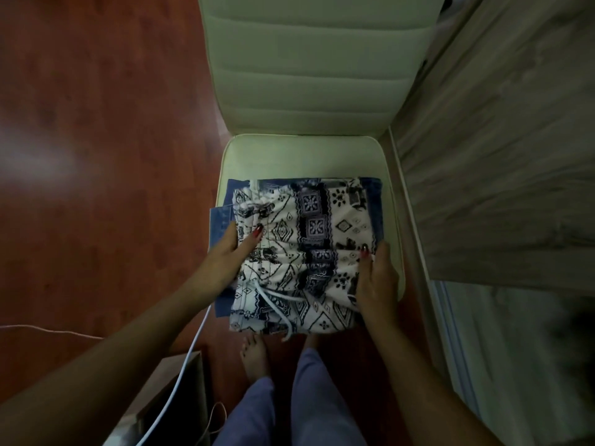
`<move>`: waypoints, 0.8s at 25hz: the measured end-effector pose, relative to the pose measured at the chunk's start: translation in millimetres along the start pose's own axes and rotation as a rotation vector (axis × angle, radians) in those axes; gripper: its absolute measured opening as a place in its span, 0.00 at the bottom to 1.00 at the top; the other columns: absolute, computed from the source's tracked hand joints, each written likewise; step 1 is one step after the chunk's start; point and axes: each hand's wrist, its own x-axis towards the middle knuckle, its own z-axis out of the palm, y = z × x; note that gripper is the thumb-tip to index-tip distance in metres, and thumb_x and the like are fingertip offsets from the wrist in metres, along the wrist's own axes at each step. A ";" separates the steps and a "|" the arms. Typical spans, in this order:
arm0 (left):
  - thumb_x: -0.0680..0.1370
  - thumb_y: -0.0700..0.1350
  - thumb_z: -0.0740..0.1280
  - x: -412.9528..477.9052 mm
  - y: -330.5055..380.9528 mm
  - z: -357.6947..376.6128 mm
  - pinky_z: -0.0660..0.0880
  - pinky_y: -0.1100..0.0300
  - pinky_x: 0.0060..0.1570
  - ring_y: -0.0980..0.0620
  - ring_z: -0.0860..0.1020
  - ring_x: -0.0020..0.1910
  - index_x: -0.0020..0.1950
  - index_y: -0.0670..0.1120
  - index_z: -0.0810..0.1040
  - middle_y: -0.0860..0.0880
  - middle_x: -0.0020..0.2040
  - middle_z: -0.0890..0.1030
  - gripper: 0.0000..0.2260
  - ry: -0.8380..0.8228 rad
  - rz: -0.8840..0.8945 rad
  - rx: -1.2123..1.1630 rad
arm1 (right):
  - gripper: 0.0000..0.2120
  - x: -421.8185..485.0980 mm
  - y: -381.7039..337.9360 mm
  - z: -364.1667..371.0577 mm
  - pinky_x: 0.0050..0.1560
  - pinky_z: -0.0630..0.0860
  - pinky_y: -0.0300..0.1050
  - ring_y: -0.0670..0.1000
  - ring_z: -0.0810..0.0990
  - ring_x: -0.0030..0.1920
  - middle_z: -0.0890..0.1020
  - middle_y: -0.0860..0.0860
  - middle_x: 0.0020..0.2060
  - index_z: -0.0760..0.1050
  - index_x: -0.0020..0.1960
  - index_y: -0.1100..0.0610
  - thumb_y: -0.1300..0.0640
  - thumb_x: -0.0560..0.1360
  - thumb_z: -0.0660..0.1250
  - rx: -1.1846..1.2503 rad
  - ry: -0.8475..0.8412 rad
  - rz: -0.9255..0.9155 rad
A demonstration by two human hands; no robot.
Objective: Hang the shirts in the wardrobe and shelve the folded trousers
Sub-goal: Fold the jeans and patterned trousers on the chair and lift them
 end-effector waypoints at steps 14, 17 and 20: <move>0.80 0.51 0.62 14.3 -21.9 -5.2 0.73 0.56 0.48 0.53 0.72 0.46 0.66 0.52 0.66 0.47 0.50 0.74 0.15 0.128 0.114 0.127 | 0.16 10.3 -8.0 4.1 0.42 0.73 0.43 0.50 0.78 0.45 0.78 0.52 0.48 0.66 0.68 0.59 0.56 0.81 0.57 0.071 -0.079 -0.108; 0.78 0.54 0.65 16.4 -32.4 0.8 0.78 0.48 0.41 0.45 0.76 0.39 0.55 0.48 0.68 0.40 0.43 0.76 0.13 0.157 -0.127 0.271 | 0.17 5.9 13.6 8.5 0.45 0.66 0.36 0.50 0.76 0.51 0.78 0.57 0.55 0.68 0.66 0.62 0.57 0.79 0.61 -0.024 -0.177 0.008; 0.70 0.64 0.69 17.2 -45.8 -4.7 0.78 0.51 0.45 0.45 0.77 0.48 0.55 0.48 0.70 0.44 0.51 0.75 0.25 0.383 -0.093 0.485 | 0.19 1.4 27.1 5.7 0.50 0.69 0.42 0.57 0.75 0.56 0.76 0.59 0.56 0.71 0.61 0.62 0.55 0.75 0.68 -0.099 -0.052 -0.045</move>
